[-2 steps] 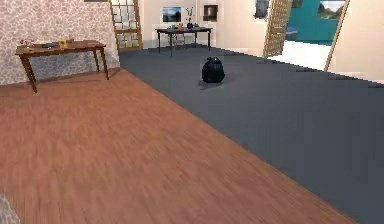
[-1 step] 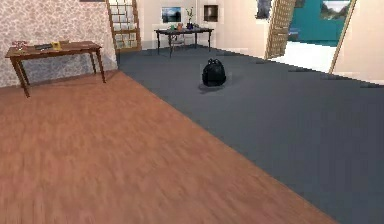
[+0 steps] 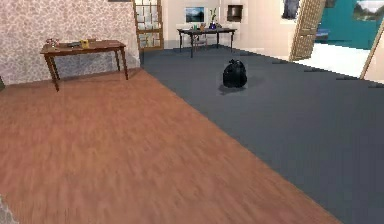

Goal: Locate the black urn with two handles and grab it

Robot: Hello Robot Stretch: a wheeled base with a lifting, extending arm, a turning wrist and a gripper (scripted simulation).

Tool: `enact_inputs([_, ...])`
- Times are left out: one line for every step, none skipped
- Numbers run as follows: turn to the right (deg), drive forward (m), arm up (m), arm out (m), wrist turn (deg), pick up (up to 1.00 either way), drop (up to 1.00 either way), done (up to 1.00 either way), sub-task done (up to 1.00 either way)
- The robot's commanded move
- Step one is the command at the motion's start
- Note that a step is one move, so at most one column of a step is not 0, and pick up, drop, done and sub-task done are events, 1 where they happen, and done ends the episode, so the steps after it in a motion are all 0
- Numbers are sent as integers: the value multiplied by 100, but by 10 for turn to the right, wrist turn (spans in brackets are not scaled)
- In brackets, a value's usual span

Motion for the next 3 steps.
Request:
enact_inputs([0,100,0,0,0,0,0,0,0])
enact_inputs([-30,0,0,0,0,0,0,0,0])
enact_inputs([0,100,0,0,0,0,0,0,0])
